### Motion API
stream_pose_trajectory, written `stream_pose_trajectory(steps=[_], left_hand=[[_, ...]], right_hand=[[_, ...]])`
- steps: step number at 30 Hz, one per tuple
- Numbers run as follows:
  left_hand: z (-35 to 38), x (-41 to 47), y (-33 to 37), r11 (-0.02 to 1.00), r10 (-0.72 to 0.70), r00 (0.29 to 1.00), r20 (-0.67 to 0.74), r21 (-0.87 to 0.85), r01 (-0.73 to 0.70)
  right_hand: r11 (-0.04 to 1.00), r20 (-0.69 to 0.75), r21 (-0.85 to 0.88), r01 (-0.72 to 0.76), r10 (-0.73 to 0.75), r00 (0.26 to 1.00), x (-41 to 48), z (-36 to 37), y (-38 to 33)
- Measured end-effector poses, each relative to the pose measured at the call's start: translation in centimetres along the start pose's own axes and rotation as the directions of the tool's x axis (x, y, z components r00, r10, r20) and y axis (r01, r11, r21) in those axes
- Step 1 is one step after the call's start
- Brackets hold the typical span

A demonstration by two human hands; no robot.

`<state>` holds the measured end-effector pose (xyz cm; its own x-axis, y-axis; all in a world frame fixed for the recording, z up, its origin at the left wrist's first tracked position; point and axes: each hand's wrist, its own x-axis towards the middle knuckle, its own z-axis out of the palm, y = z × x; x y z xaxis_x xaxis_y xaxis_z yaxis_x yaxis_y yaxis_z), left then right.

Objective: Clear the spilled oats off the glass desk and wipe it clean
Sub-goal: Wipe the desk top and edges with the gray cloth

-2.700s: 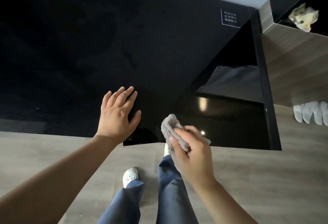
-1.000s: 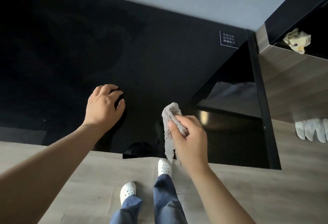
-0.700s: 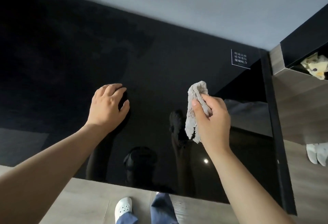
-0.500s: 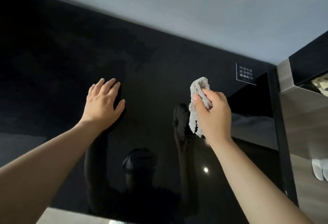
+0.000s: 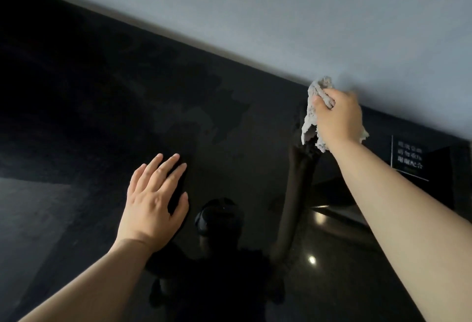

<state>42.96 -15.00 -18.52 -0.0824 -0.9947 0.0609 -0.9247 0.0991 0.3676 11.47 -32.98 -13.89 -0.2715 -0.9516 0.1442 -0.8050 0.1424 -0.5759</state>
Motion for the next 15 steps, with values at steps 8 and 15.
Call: stream_pose_trajectory(steps=[8, 15], left_hand=[[0.1, 0.3, -0.2, 1.0, 0.001, 1.0, 0.024, 0.019, -0.001], [0.1, 0.3, 0.0, 1.0, -0.003, 1.0, 0.021, 0.025, 0.002]], right_hand=[[0.971, 0.001, -0.237, -0.044, 0.045, 0.999, 3.3, 4.4, -0.4], [0.991, 0.449, 0.067, 0.118, -0.136, 0.883, -6.4, 2.3, -2.8]])
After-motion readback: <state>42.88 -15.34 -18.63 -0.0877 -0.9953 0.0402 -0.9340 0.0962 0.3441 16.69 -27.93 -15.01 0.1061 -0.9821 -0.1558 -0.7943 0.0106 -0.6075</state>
